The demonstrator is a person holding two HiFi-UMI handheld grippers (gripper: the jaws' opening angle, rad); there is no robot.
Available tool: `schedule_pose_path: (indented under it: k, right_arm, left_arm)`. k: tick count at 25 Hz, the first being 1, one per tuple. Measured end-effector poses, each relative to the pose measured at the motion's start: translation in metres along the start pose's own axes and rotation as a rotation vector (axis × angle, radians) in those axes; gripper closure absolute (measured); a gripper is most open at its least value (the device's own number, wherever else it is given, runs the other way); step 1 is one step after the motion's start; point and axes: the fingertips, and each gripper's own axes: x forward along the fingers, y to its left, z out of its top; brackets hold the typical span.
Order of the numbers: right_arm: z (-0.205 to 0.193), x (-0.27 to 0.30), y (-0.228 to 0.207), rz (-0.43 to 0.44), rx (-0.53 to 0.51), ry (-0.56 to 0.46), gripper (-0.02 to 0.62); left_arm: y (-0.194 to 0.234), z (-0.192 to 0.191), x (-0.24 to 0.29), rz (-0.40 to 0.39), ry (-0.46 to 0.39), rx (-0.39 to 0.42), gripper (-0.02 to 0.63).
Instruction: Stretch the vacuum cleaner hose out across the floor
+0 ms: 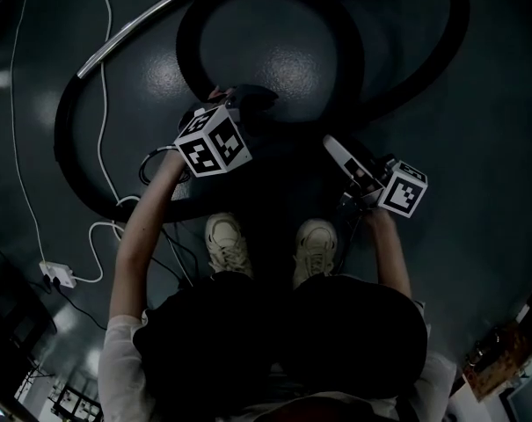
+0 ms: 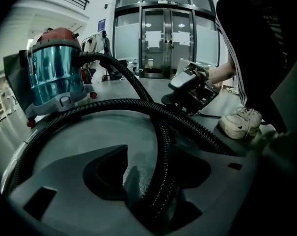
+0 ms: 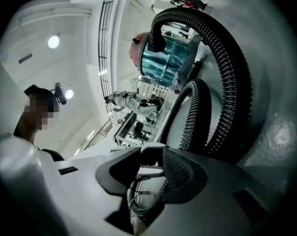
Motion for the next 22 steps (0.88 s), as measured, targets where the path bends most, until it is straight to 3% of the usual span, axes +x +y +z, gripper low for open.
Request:
schedule_pose_path:
  k: [6,13,18,22]
  right_arm:
    - [-0.011,-0.023,-0.002,-0.084,-0.042,-0.043,0.414]
    - [-0.071,-0.004,-0.029,-0.158,0.149,0.045,0.414]
    - [-0.075,0.026,-0.032,-0.129,0.202,0.093,0.414]
    - [-0.088,0.052,-0.029,-0.065,0.169,0.220,0.416]
  left_arm:
    - [0.000,-0.001,0.000,0.006,-0.007,0.006,0.345]
    - [-0.001,-0.001,-0.001,0.023,-0.025,0.027,0.345]
    - [-0.002,0.003,-0.001,0.021,-0.027,0.029,0.345]
    - [-0.001,0.002,-0.001,0.032,-0.038,0.042,0.345]
